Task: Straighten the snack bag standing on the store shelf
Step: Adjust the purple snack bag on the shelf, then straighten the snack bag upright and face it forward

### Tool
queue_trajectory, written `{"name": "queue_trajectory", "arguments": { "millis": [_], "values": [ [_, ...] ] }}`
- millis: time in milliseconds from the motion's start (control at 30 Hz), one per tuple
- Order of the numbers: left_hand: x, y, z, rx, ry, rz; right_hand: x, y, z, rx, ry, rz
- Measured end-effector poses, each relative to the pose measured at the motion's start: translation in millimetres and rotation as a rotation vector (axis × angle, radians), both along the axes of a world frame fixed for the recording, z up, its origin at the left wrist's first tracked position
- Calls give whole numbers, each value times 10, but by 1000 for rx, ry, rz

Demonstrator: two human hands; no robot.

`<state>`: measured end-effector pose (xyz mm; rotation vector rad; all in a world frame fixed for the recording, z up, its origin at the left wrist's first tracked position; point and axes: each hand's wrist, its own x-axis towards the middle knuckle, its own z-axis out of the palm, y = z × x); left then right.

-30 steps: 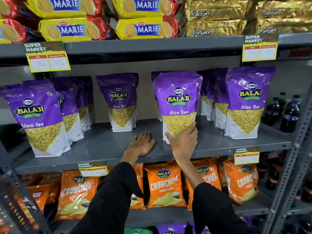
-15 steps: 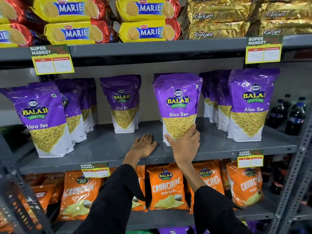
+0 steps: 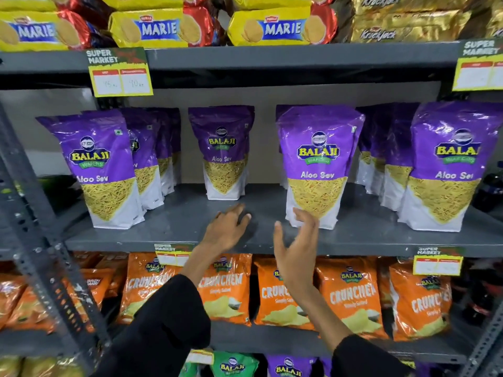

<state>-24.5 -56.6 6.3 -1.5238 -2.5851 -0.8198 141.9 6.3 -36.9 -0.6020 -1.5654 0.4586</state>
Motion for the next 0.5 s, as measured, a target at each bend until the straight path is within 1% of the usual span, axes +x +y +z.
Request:
{"name": "queue_trajectory", "arguments": {
  "millis": [100,267,367,500],
  "values": [
    [-345,-276,-15,-9,13,40,-370,-222,118,-26,-22,154],
    [-1001,-654,20,-10,44,49,-1203,-246,503,-212,-140,256],
    [-1316,-785,58,-37,78,-2,-1693,-122,723,-348,-204,221],
    [-1601,-856,82,-89,94,-30,-2192,34,866,-426,-230,33]
  ]
}}
